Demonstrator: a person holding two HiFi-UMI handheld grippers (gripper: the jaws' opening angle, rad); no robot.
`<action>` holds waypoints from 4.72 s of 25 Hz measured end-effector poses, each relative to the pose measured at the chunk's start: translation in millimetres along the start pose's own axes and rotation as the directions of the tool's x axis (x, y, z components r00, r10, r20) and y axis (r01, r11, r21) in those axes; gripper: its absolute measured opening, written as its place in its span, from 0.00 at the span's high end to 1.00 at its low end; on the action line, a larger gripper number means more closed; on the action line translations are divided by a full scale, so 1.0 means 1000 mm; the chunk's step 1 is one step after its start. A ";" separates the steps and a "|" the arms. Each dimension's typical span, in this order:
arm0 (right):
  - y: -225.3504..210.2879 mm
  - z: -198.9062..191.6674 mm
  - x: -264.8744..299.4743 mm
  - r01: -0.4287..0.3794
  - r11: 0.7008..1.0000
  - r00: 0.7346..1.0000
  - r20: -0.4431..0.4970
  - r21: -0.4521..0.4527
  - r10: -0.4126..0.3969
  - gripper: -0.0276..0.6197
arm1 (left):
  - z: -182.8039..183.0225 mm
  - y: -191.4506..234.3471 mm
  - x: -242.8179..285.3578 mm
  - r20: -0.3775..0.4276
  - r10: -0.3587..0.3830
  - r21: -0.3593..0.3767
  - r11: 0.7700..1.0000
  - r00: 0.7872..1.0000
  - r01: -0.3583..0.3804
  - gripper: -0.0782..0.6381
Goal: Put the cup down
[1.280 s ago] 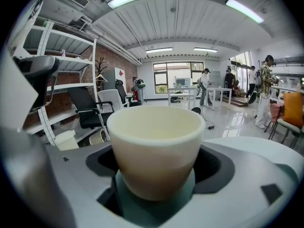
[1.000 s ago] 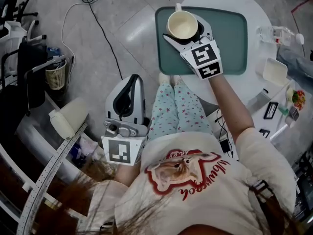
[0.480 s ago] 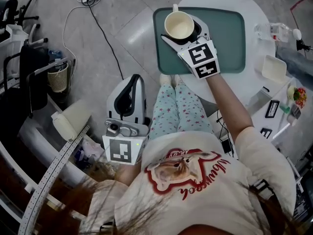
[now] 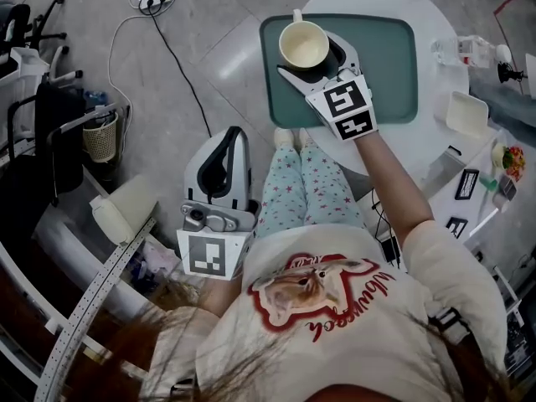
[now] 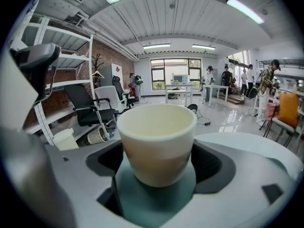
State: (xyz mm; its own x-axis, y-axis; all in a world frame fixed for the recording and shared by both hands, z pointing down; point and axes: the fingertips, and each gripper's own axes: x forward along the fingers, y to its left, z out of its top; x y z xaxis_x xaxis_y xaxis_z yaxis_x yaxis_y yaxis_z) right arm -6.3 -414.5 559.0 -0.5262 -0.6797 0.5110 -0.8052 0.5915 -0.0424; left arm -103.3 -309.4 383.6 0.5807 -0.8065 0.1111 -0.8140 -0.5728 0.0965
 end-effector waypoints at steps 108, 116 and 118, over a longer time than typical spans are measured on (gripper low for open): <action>0.251 0.101 -0.476 0.192 0.981 0.844 0.510 0.000 -0.165 0.89 | 0.087 -0.207 -0.284 0.180 -0.202 0.210 0.964 0.963 0.163 0.87; 0.274 0.079 -0.520 0.201 0.980 0.834 0.524 0.008 -0.175 0.89 | 0.083 -0.251 -0.319 0.171 -0.228 0.224 0.956 0.958 0.188 0.87; 0.277 0.074 -0.533 0.206 0.978 0.825 0.534 0.017 -0.183 0.89 | 0.083 -0.263 -0.326 0.176 -0.231 0.223 0.956 0.957 0.190 0.87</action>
State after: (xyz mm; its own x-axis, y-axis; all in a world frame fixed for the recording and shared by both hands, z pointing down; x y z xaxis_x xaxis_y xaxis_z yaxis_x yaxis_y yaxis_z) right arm 31.0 79.4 211.6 -0.4332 -0.9009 -0.0291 -0.9008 0.4315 0.0489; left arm -80.0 92.0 240.2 0.7412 -0.6652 -0.0897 -0.6712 -0.7335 -0.1068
